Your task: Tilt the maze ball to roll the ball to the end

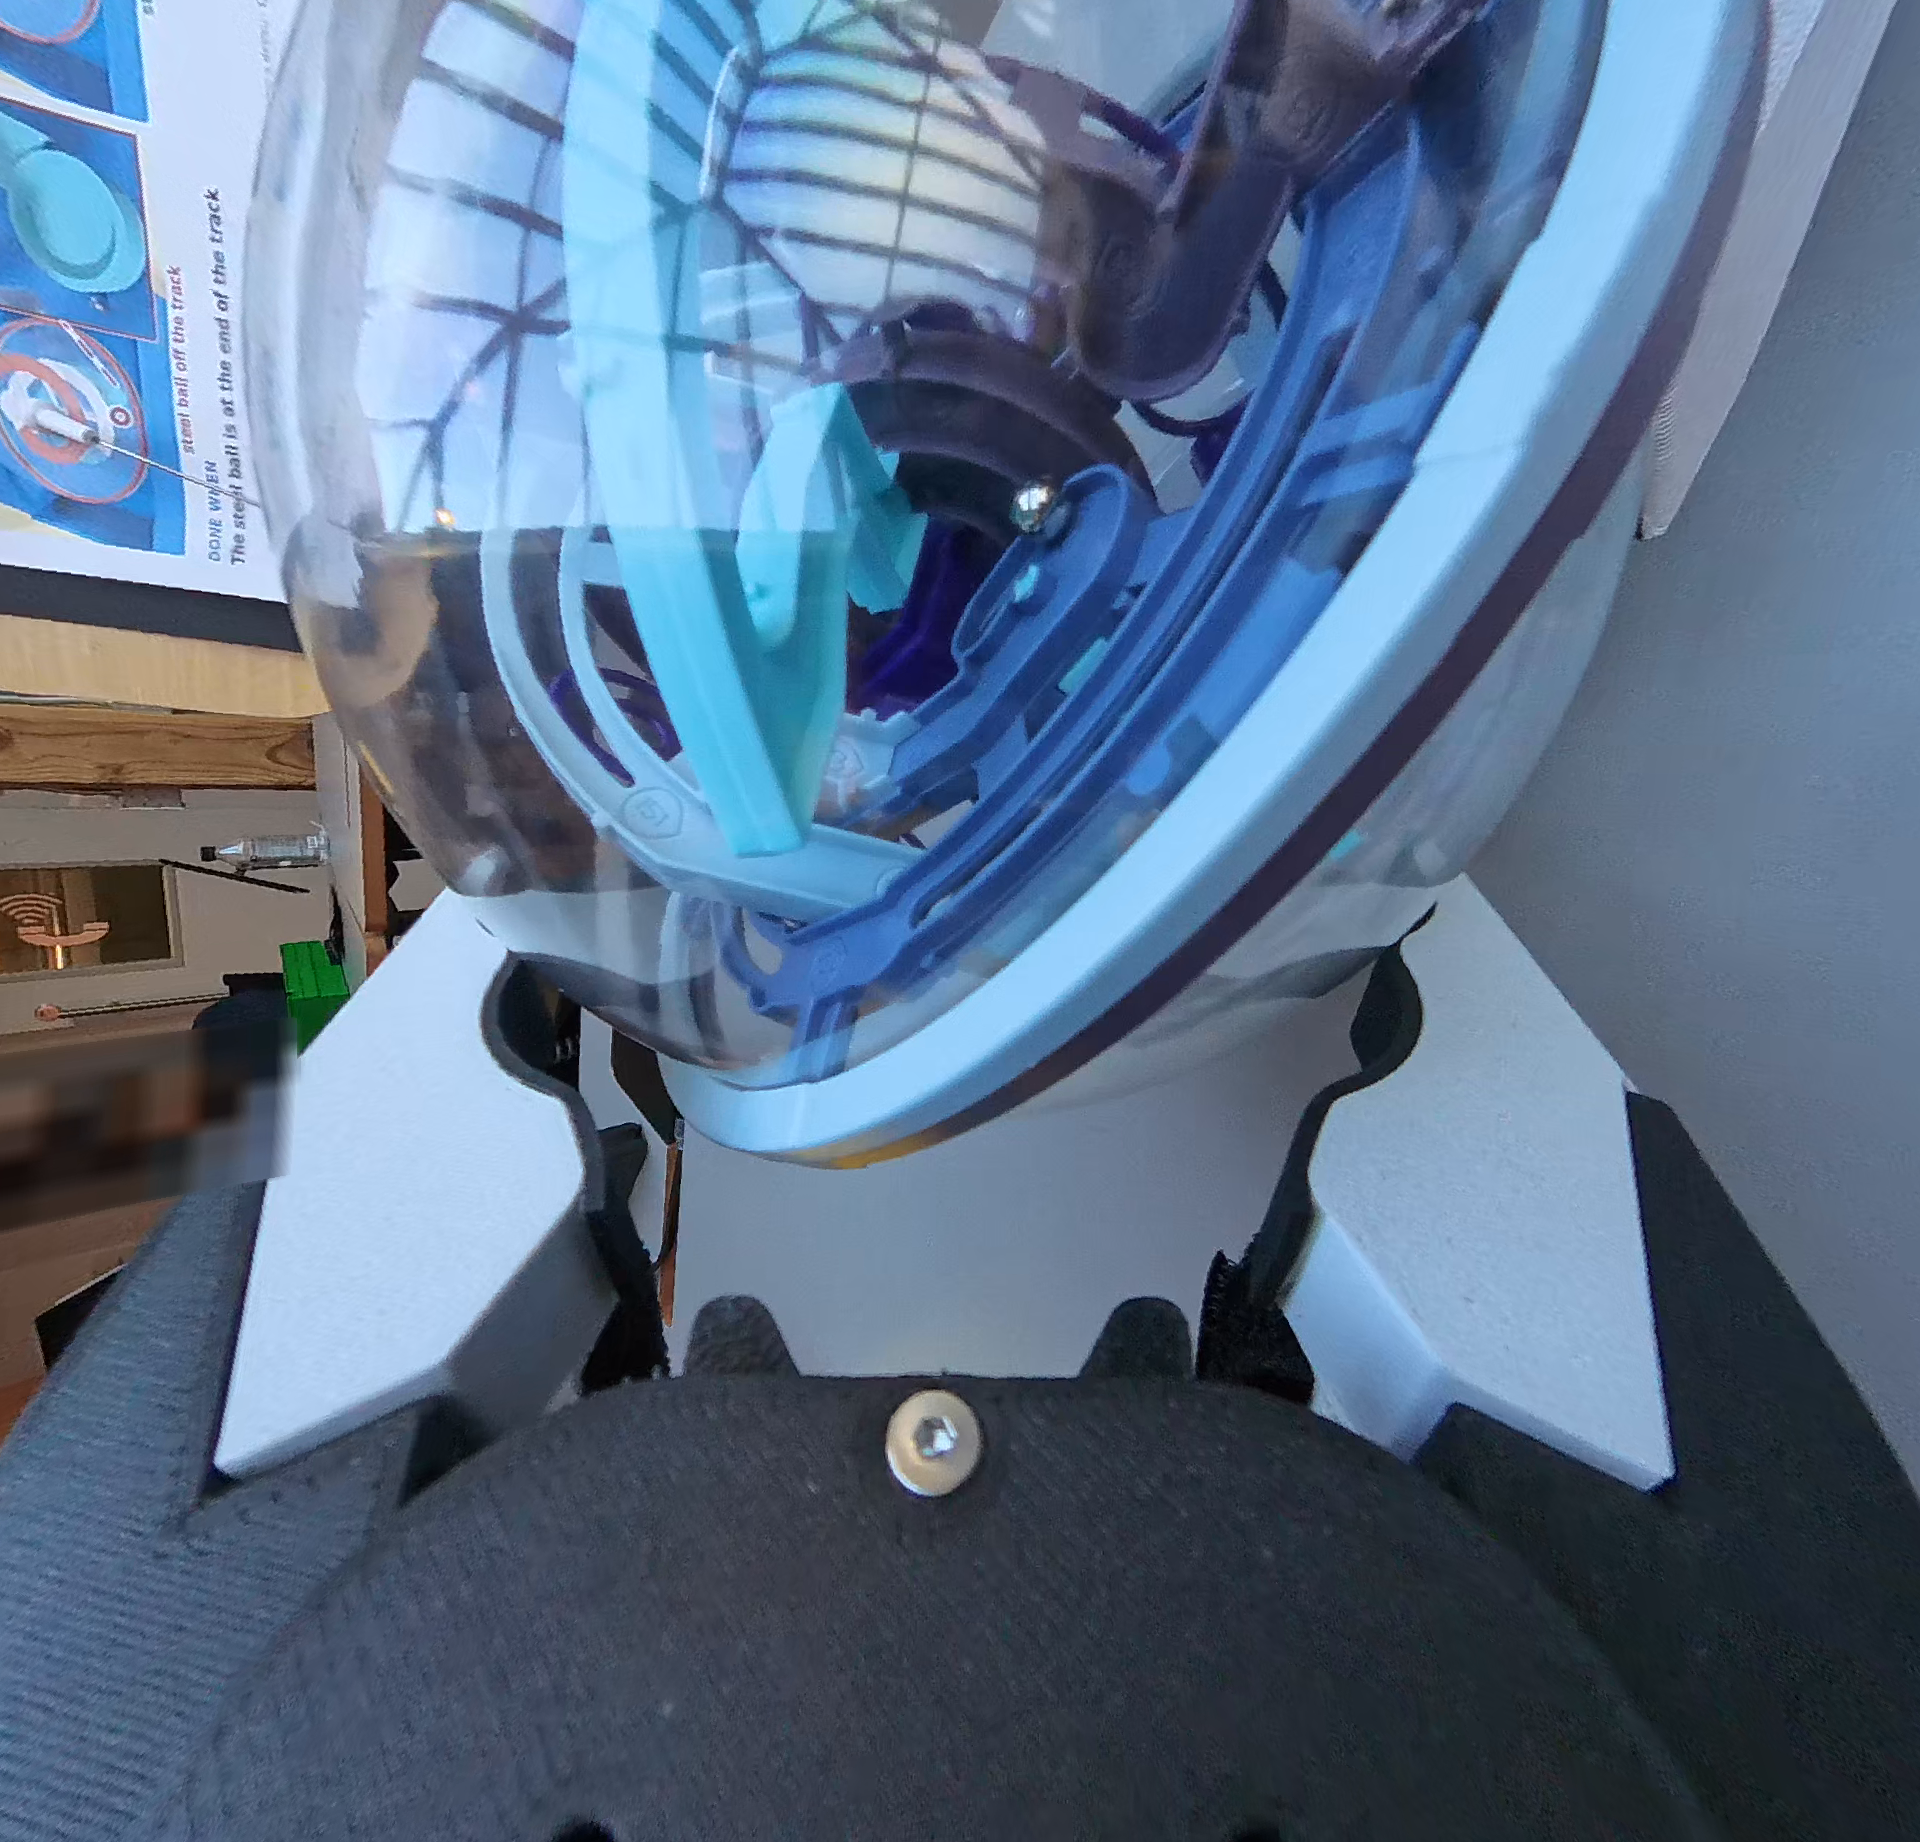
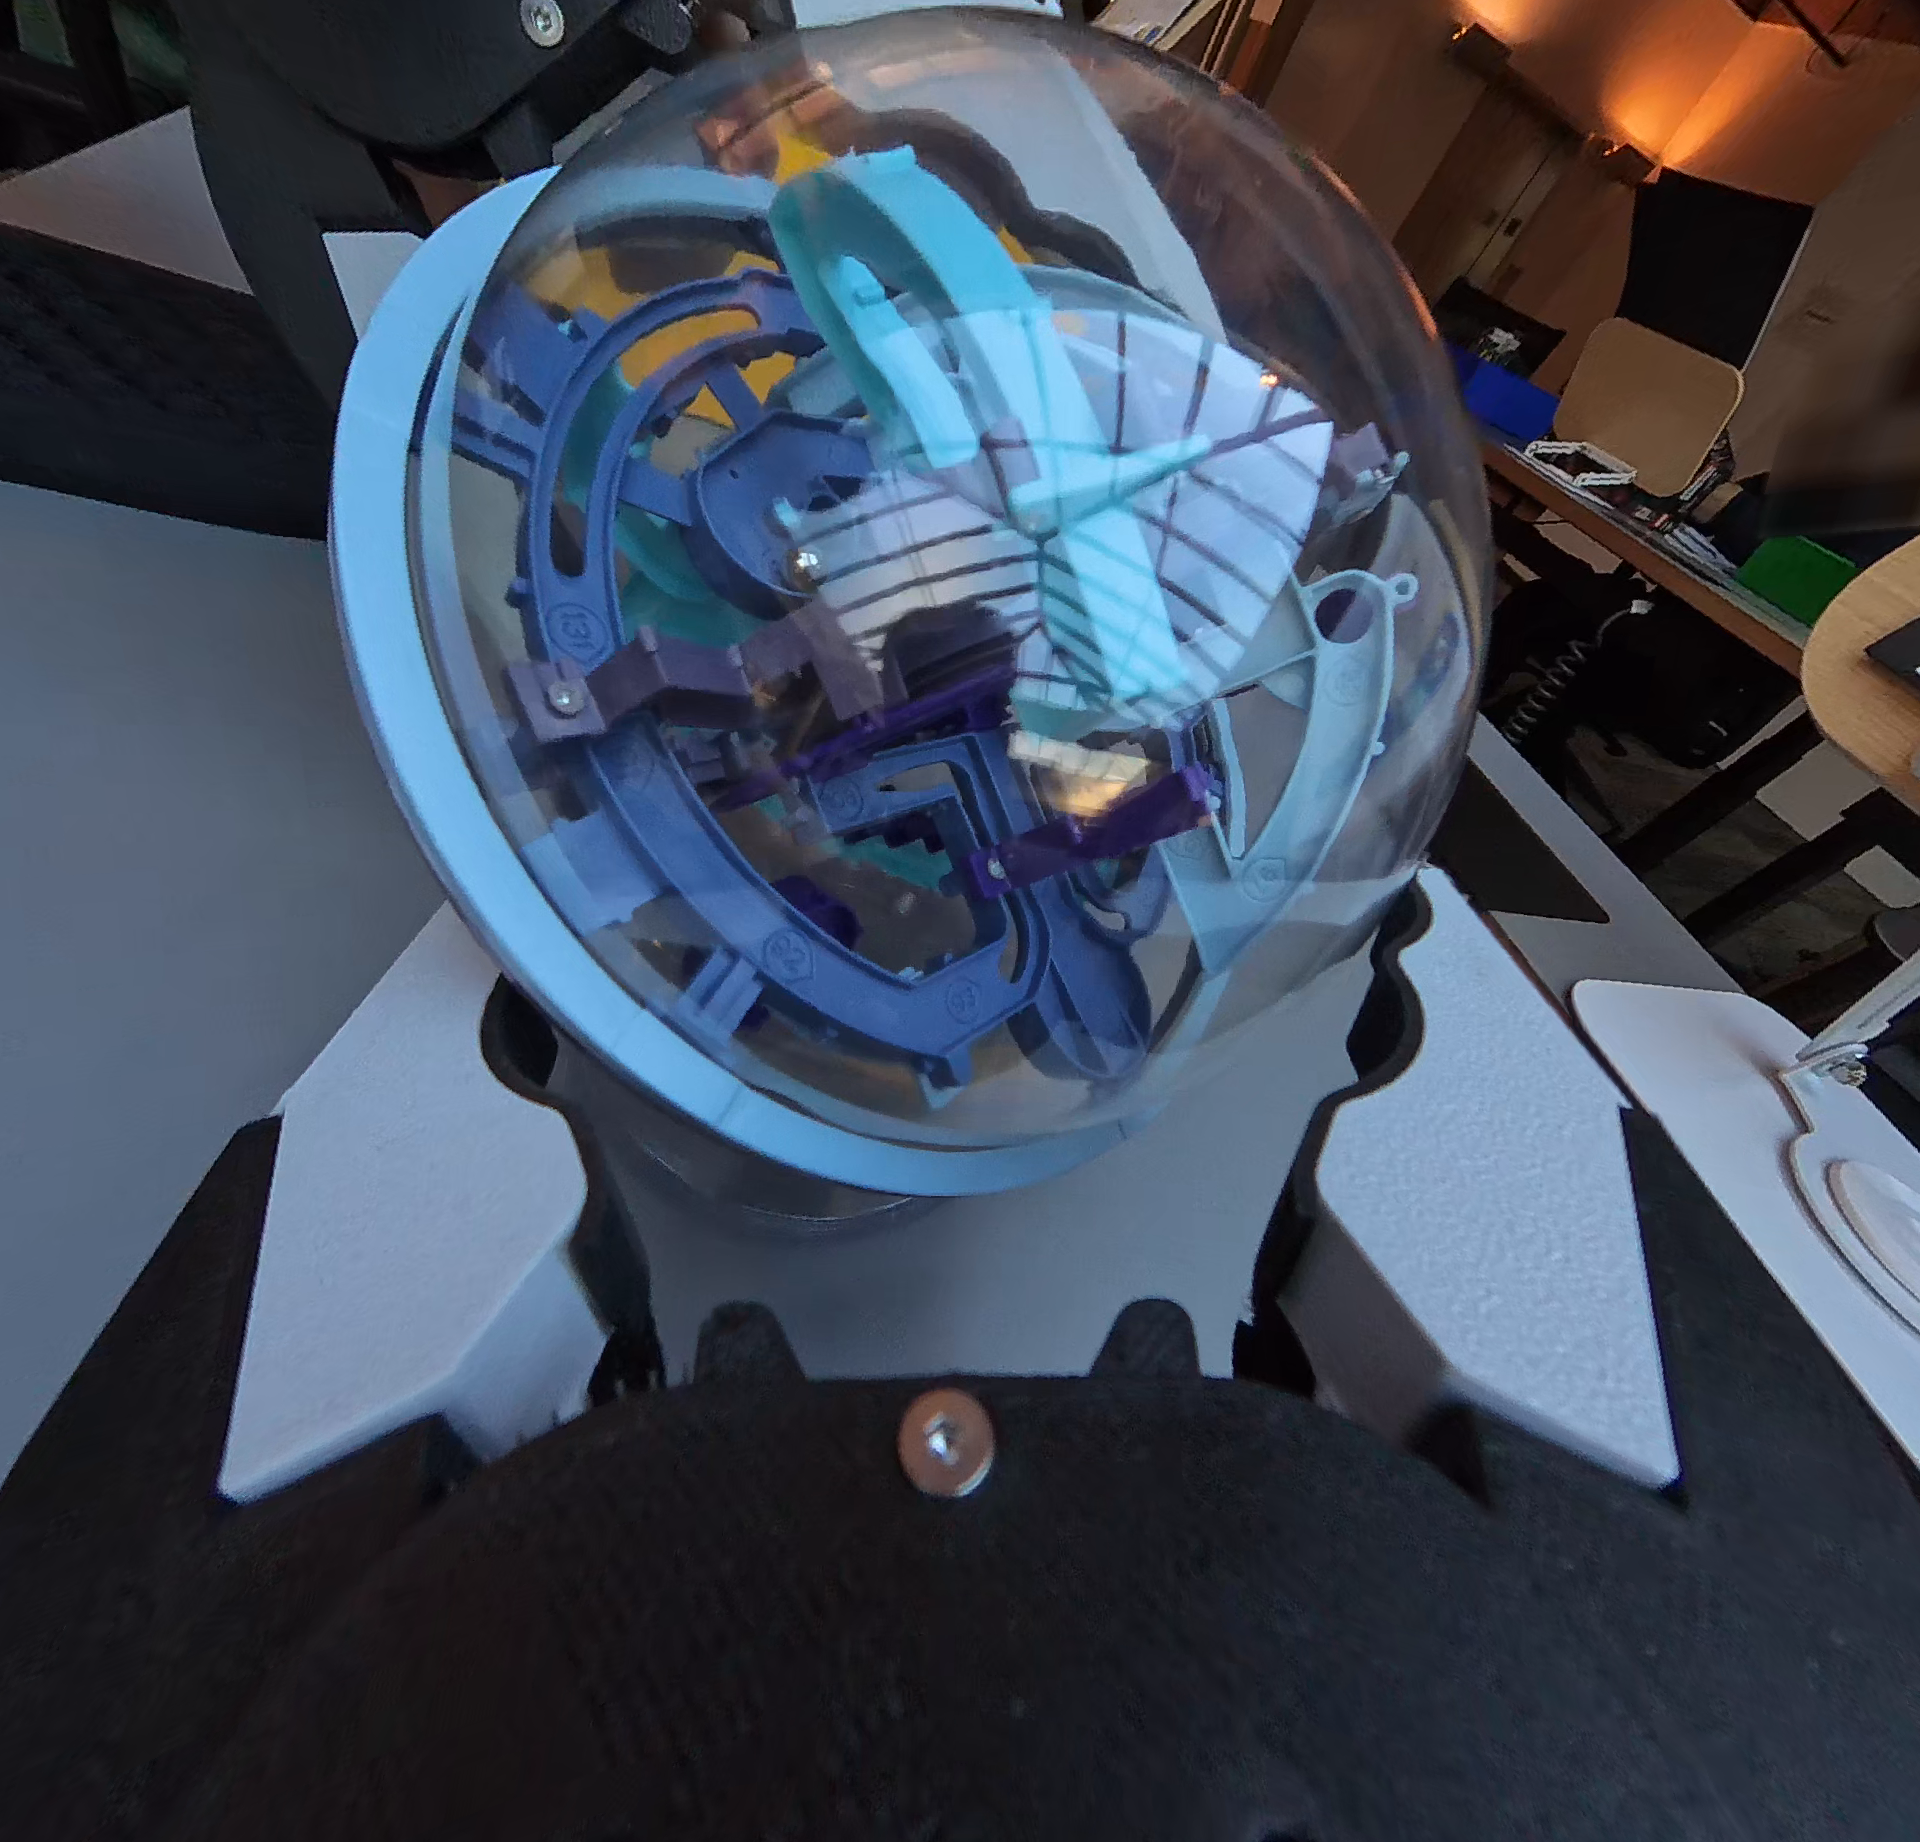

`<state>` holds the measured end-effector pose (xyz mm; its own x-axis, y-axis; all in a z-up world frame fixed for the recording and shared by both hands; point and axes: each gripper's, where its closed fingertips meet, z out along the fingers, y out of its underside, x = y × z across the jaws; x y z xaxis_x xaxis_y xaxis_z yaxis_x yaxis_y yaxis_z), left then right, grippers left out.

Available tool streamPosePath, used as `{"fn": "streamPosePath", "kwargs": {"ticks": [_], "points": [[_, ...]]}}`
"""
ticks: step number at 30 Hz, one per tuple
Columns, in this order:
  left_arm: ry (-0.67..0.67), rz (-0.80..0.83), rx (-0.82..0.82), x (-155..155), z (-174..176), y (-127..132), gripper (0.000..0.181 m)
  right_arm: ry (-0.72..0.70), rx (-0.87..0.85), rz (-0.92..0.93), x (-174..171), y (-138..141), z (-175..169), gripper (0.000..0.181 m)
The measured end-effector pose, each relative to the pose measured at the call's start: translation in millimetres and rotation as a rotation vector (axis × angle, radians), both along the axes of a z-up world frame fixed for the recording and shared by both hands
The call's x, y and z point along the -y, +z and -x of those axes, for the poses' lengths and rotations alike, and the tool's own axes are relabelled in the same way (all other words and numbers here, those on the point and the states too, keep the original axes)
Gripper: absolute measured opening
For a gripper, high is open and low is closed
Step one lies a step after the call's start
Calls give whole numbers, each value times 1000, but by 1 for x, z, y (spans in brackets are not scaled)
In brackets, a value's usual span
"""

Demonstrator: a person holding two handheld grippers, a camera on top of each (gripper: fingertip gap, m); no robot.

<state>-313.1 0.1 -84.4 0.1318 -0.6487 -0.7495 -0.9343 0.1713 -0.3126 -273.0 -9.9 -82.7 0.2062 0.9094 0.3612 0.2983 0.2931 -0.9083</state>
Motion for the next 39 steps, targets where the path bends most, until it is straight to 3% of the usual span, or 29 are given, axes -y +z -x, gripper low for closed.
{"fn": "streamPosePath", "kwargs": {"ticks": [39], "points": [[4,-33,-28,-3,2,-6,155,-69,77,-16,-5,-11,-1,158]]}}
